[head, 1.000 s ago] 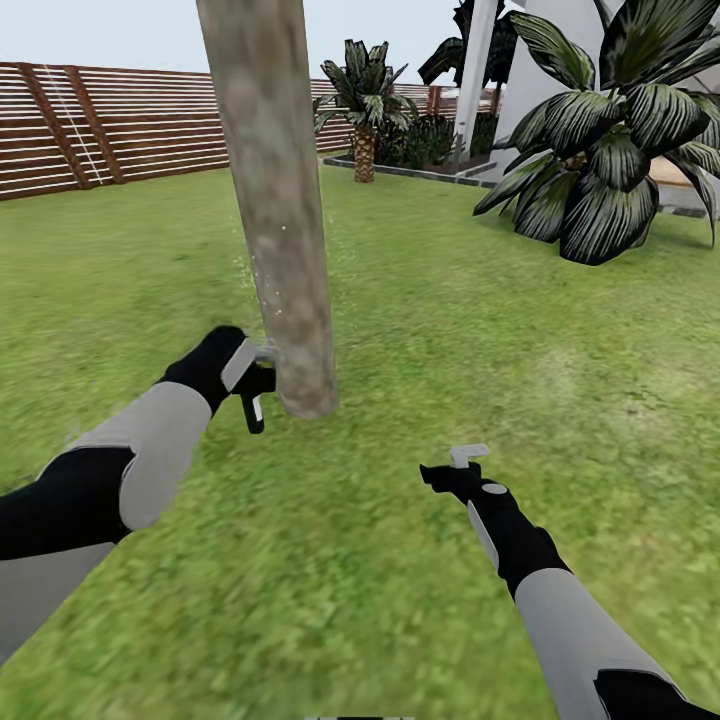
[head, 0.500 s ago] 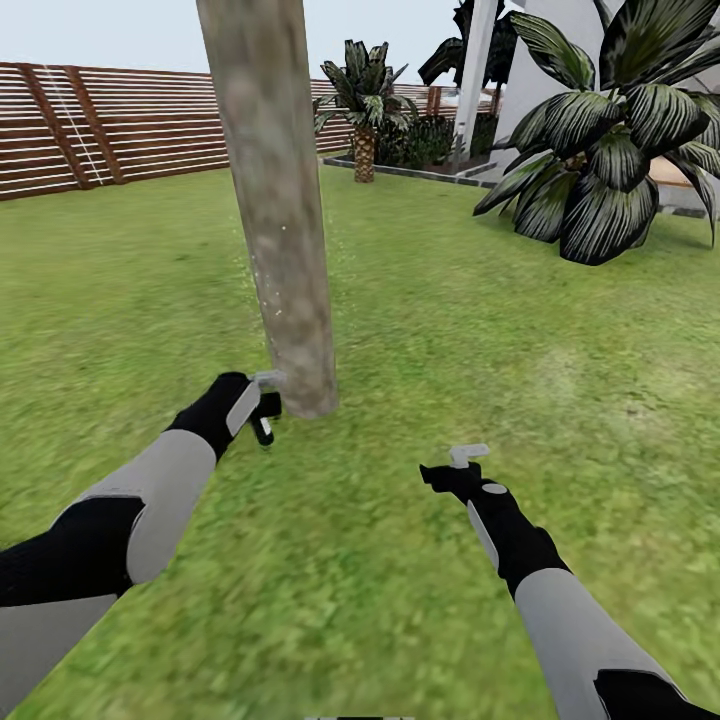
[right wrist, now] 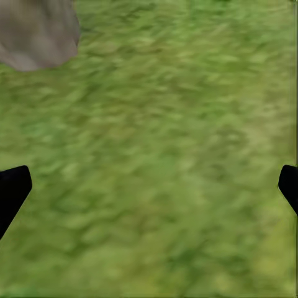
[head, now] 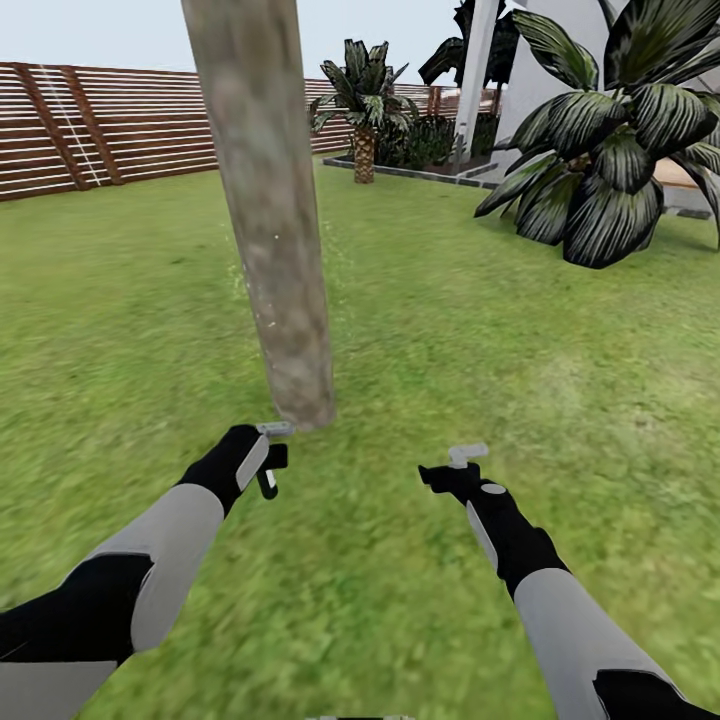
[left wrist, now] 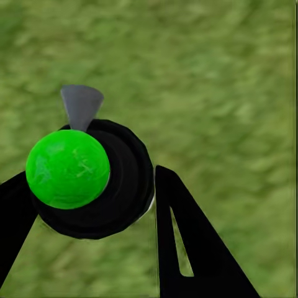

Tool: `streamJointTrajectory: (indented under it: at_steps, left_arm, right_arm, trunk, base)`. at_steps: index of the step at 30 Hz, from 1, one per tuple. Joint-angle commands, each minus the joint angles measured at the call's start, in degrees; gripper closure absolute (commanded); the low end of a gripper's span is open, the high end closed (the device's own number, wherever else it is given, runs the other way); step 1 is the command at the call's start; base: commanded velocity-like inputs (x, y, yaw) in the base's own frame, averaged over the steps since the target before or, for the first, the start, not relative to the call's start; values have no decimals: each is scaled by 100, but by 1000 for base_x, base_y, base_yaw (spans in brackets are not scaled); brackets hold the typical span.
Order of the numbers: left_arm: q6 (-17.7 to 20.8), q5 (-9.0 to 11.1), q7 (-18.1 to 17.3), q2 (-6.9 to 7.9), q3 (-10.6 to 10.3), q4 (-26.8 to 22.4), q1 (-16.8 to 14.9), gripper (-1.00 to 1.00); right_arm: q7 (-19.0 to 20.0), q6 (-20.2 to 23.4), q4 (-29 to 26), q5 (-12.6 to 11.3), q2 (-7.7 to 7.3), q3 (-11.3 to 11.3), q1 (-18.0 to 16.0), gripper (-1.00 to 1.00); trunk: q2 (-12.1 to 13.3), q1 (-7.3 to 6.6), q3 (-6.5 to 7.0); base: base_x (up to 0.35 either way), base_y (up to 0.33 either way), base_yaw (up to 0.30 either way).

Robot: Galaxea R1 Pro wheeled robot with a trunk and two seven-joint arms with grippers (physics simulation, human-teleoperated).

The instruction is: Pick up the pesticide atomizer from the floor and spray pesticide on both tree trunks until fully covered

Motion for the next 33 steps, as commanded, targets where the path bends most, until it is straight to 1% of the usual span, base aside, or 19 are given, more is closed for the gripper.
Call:
streamJointTrajectory:
  at_steps: [1, 6, 11, 14, 15, 17, 20, 27, 33]
  left_arm:
    - [23, 55, 44, -4, 9, -9, -1, 100]
    - [36, 50, 43, -1, 8, 9, 37, 100]
    - [25, 36, 40, 31, 0, -60, 414, 100]
    - [-75, 57, 50, 52, 5, -84, 681, 100]
    - [-161, 68, 49, 53, 7, -88, 739, 100]
    - [-413, 69, 48, 21, 8, -112, 786, 100]
    - [-603, 72, 37, 26, 11, -129, 804, 100]
    - [-654, 85, 34, 3, 8, -123, 813, 100]
    - [-649, 94, 26, -10, 8, -126, 815, 100]
  right_arm:
    - [44, 30, -11, 61, 5, -33, -1, -100]
    - [44, 26, -12, 59, 3, -36, -1, -100]
    - [44, 28, -12, 55, 4, -29, -2, -100]
    - [44, 32, -3, 55, 16, -28, -1, -100]
    - [44, 32, -1, 55, 16, -28, -1, -100]
    - [44, 33, 4, 55, 23, -28, -1, -100]
    - [44, 33, 23, 50, 31, -22, -1, -100]
    - [44, 25, 41, 49, 38, -27, -1, -100]
    - [42, 24, 45, 54, 38, -28, -4, -100]
  trunk:
    - [-2, 2, -5]
    - [-2, 2, -5]
    - [-2, 2, -5]
    - [-2, 2, -5]
    - [-2, 2, -5]
    - [-2, 2, -5]
    - [-2, 2, -5]
    - [-2, 2, -5]
    - [-2, 2, -11]
  base:
    - [259, -159, 0]
    - [151, -85, 0]
    - [39, -4, 0]
    - [7, 0, 0]
    - [133, 0, 0]
    - [238, 0, 0]
    - [313, 0, 0]
    - [327, 80, 0]
    - [51, 33, 28]
